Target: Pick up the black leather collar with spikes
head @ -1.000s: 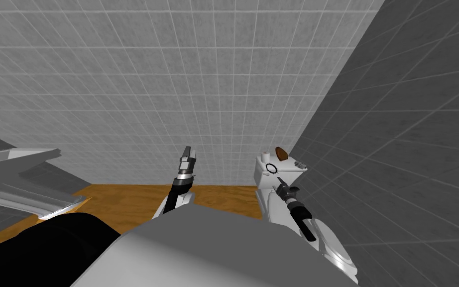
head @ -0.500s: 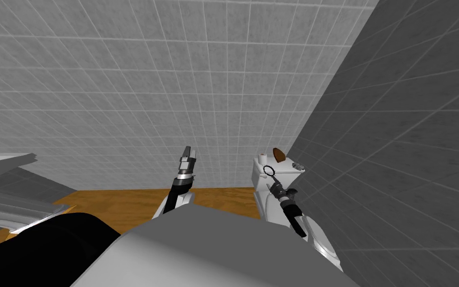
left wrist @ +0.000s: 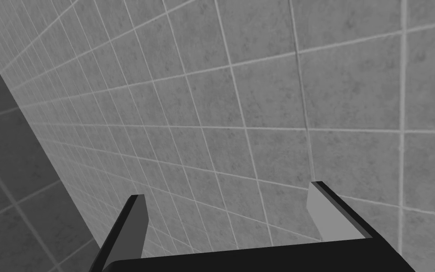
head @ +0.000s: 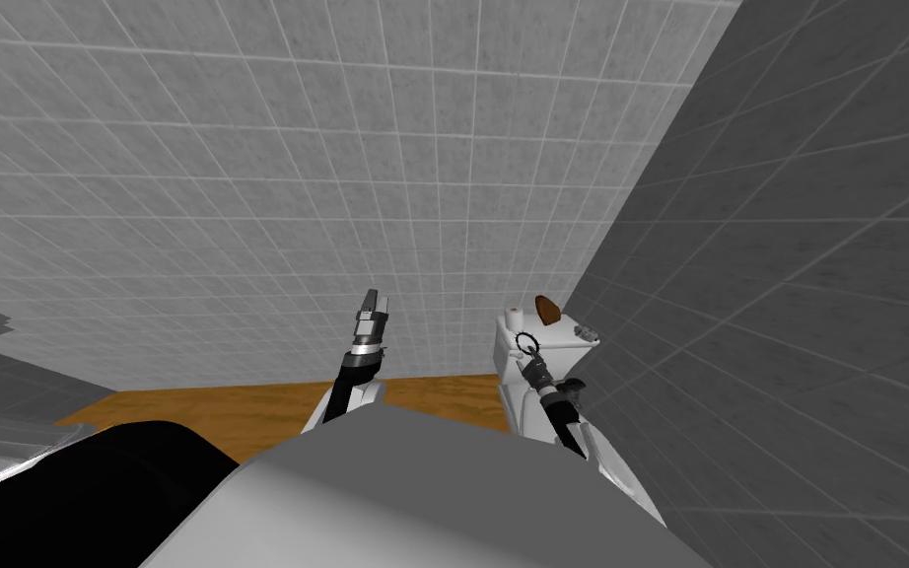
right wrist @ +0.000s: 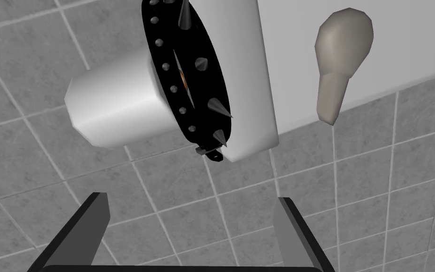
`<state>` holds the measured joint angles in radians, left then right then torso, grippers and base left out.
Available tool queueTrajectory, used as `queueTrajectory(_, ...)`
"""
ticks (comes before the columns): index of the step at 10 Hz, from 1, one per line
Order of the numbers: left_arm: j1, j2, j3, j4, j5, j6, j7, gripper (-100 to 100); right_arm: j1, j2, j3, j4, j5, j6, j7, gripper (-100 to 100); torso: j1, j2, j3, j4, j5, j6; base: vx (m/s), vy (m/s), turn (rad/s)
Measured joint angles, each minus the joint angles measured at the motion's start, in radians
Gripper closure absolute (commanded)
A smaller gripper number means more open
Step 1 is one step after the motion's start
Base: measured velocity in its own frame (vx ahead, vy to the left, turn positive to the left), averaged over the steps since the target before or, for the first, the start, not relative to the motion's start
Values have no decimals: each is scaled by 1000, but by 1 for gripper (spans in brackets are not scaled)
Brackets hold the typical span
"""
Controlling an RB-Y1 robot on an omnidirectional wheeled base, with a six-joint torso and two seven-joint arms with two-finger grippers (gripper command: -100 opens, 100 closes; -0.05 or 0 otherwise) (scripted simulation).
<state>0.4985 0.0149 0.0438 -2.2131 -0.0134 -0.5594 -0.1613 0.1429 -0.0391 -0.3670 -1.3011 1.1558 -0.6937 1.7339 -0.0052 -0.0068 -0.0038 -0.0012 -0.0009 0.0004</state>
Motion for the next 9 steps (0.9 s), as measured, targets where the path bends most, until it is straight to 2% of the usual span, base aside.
queueTrajectory(3, 0, 0, 0, 0, 0, 0, 0, 0, 1, 55, -3, -1, -4, -5, -2, -100, 1, 3, 2, 1, 0, 0, 46, -51, -16)
queueTrajectory(4, 0, 0, 0, 0, 0, 0, 0, 0, 1, 57, -3, -1, -3, -4, -2, 0, 3, 5, 3, 1, 0, 0, 5, -5, 1)
queueTrajectory(5, 0, 0, 0, 0, 0, 0, 0, 0, 1, 56, -3, -1, -3, -4, -2, -100, 4, 6, 4, 1, 1, 0, 0, 0, 0)
queueTrajectory(6, 0, 0, 0, 0, 0, 0, 0, 0, 1, 56, -3, -1, -3, -4, -2, 100, 5, 7, 4, 1, 1, 0, 0, 0, 0)
queueTrajectory(9, 0, 0, 0, 0, 0, 0, 0, 0, 4, 58, -1, 1, -3, -5, -2, 100, 4, 7, 5, 3, 2, 0, 0, 0, 0)
